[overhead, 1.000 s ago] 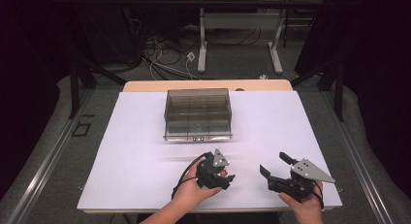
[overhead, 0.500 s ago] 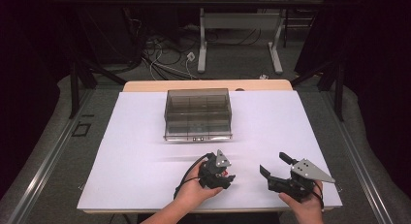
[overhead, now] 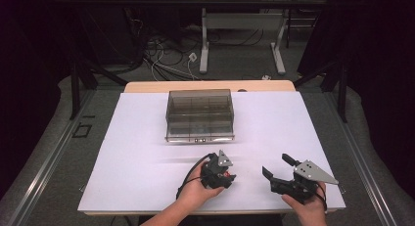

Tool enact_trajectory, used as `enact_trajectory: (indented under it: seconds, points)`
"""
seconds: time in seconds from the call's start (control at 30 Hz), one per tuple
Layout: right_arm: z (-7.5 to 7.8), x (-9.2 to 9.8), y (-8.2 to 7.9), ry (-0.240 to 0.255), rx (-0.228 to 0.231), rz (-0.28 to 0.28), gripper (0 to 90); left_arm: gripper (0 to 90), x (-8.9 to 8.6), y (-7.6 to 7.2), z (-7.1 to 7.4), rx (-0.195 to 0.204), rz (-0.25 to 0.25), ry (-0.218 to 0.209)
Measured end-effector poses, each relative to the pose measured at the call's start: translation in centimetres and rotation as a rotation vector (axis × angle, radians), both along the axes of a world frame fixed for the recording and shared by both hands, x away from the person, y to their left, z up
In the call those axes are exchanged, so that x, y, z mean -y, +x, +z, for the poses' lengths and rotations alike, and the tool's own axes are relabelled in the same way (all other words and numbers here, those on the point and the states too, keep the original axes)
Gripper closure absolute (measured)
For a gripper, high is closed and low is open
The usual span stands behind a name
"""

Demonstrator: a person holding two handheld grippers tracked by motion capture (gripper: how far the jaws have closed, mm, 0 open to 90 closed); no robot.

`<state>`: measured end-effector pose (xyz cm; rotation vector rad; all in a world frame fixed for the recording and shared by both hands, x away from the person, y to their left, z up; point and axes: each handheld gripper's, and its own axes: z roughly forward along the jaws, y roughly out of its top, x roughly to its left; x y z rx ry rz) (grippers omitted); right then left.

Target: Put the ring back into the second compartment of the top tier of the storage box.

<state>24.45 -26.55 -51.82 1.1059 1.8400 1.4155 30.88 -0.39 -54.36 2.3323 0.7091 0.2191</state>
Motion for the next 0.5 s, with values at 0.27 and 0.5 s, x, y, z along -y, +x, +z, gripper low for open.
enact_trajectory:
  seconds: [0.27,0.5]
  points:
    - [-0.04,-0.02,0.01,0.000,-0.002,0.001,14.9,61.2,0.16,0.27,-0.59,-0.001,0.005,0.027]
    - [-0.05,-0.03,0.01,0.001,-0.003,0.002,14.9,67.0,0.00,0.49,-0.63,-0.005,0.014,0.031]
